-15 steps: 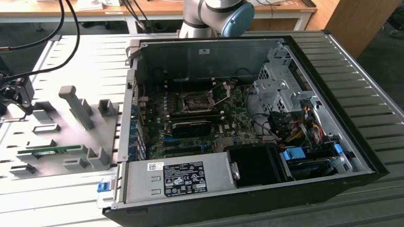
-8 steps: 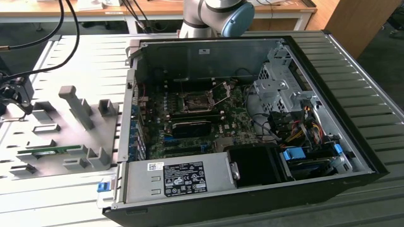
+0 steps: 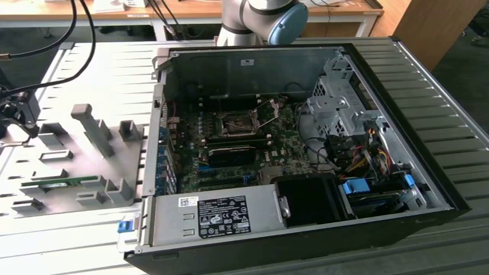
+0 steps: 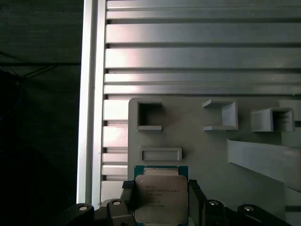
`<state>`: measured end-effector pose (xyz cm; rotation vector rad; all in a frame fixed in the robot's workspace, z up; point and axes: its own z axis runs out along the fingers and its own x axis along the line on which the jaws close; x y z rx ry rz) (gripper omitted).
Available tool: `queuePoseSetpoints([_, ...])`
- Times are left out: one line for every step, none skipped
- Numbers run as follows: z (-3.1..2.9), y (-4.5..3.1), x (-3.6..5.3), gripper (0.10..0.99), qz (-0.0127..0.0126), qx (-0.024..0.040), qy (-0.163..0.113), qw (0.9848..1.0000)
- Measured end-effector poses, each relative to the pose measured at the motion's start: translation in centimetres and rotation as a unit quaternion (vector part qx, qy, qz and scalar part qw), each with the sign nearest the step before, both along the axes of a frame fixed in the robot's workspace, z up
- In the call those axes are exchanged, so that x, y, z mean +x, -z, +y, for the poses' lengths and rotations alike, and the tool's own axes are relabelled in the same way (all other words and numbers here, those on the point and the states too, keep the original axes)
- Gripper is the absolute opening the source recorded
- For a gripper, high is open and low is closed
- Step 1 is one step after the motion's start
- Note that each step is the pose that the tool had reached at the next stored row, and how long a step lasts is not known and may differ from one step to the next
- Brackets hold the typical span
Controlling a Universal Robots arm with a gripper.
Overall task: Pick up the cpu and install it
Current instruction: 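Pick up the cpu and move it towards the insertion slot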
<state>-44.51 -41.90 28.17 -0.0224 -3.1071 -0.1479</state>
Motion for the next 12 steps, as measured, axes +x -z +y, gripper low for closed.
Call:
queuePoseSetpoints([0.00, -0.03, 0.00, 0.541, 0.0000, 0.0000, 0.000, 1.0000])
queuePoseSetpoints([0.00, -0.06, 0.00, 0.541, 0.0000, 0.0000, 0.000, 1.0000])
queuePoseSetpoints([0.00, -0.09, 0.00, 0.541, 0.0000, 0.0000, 0.000, 1.0000])
queuePoseSetpoints([0.00, -0.11, 0.00, 0.541, 0.0000, 0.0000, 0.000, 1.0000])
queuePoseSetpoints([0.00, -0.15, 0.00, 0.541, 0.0001, 0.0000, 0.000, 1.0000])
queuePoseSetpoints([0.00, -0.18, 0.00, 0.541, 0.0001, 0.0000, 0.000, 1.0000])
queuePoseSetpoints([0.00, -0.22, 0.00, 0.541, 0.0001, 0.0000, 0.000, 1.0000])
queuePoseSetpoints([0.00, -0.30, 0.00, 0.541, 0.0002, -0.0001, 0.000, 1.0000])
queuePoseSetpoints([0.00, -0.39, 0.00, 0.541, 0.0001, -0.0001, 0.001, 1.0000])
queuePoseSetpoints([0.00, -0.48, 0.00, 0.541, 0.0001, 0.0000, 0.001, 1.0000])
queuePoseSetpoints([0.00, -0.57, 0.00, 0.541, 0.0001, 0.0000, 0.001, 1.0000])
queuePoseSetpoints([0.00, -0.67, 0.00, 0.541, 0.0001, 0.0000, 0.001, 1.0000])
